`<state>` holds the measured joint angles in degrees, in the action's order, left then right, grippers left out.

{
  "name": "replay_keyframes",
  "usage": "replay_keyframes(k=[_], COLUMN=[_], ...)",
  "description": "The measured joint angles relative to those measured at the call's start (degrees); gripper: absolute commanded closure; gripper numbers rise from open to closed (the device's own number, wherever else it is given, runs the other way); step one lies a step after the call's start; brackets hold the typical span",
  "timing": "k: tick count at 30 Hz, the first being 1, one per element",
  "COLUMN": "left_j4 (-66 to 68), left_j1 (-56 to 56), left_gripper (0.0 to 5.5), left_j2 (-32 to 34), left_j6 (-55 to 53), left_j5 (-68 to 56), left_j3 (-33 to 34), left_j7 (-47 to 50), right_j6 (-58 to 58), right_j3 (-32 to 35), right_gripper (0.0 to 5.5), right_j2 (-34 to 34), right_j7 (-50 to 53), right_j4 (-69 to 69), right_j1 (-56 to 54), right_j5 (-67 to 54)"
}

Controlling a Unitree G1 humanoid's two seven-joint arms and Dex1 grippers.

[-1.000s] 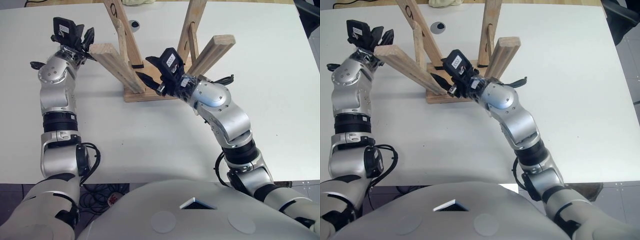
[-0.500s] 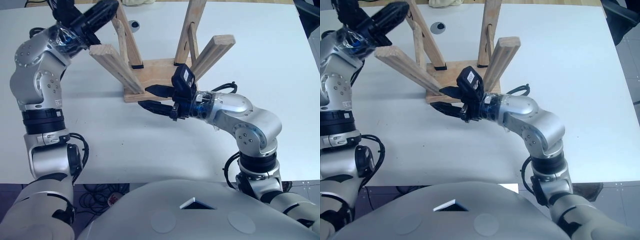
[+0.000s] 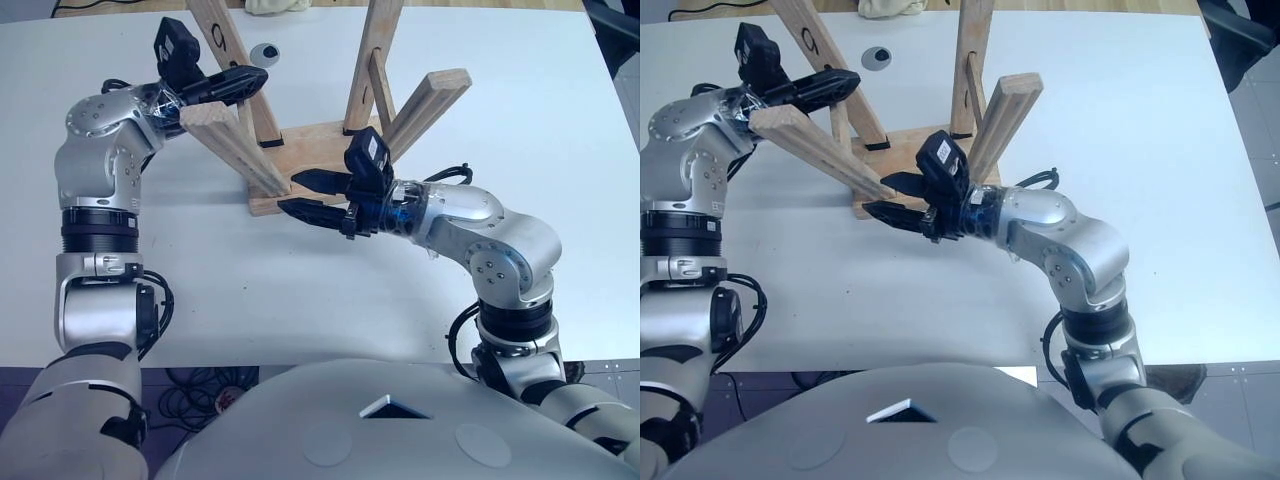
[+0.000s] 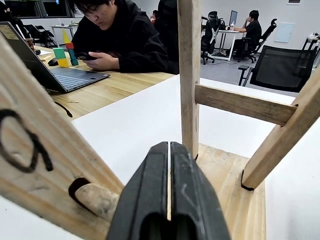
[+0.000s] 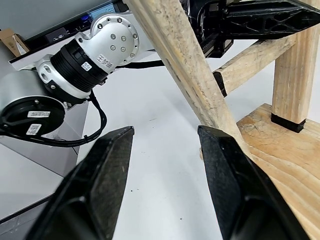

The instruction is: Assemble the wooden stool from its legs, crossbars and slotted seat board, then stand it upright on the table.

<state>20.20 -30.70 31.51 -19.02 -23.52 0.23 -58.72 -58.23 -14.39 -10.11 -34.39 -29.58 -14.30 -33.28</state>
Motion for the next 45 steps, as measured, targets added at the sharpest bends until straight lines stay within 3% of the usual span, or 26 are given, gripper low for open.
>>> replay_keyframes(k=[6, 16, 21, 27, 32, 38, 41, 45], left_j4=[1.78, -4.75, 15.69, 38.99, 48.81, 48.25, 45.98, 43.9], left_j1=[-1.04, -6.87, -20.42, -33.41, -39.51, -39.97, -33.91, -29.92], left_gripper=[5.47, 5.47, 5.47, 5.47, 5.47, 5.47, 5.47, 5.47], left_j2=[-1.05, -3.89, -2.04, -1.58, -1.05, 2.24, 2.85, 2.86], left_j6=[0.55, 0.74, 3.5, 9.23, 9.44, 15.79, 20.82, 21.99], left_j5=[-0.22, -13.57, -9.05, 4.03, 10.31, 16.22, 20.91, 22.09], left_j3=[-0.13, 11.2, 14.68, 8.32, 4.45, -0.7, -5.91, -6.95], left_j7=[-0.56, -2.87, 5.53, 7.06, -3.23, -18.51, -26.55, -28.66], right_j6=[0.01, 3.0, 7.01, 11.19, 12.94, 12.26, 11.33, 11.29], right_j3=[-0.22, -0.94, -1.21, -7.07, -8.36, -6.33, -4.79, -4.26], right_gripper=[3.13, 3.13, 3.13, 3.13, 3.13, 3.13, 3.13, 3.13], right_j2=[0.06, 0.18, 0.54, 1.96, 8.97, 14.01, 14.06, 14.05], right_j7=[-0.02, -1.28, -6.99, -12.71, -8.52, -3.29, -0.41, -0.45], right_j4=[0.86, 3.28, 4.59, 12.43, 21.84, 29.4, 32.42, 33.53], right_j1=[0.0, -0.07, -2.4, -9.02, -14.03, -15.76, -16.35, -16.38], right_j5=[-0.56, -0.64, -3.9, -2.9, 0.12, 0.26, 1.76, 2.32])
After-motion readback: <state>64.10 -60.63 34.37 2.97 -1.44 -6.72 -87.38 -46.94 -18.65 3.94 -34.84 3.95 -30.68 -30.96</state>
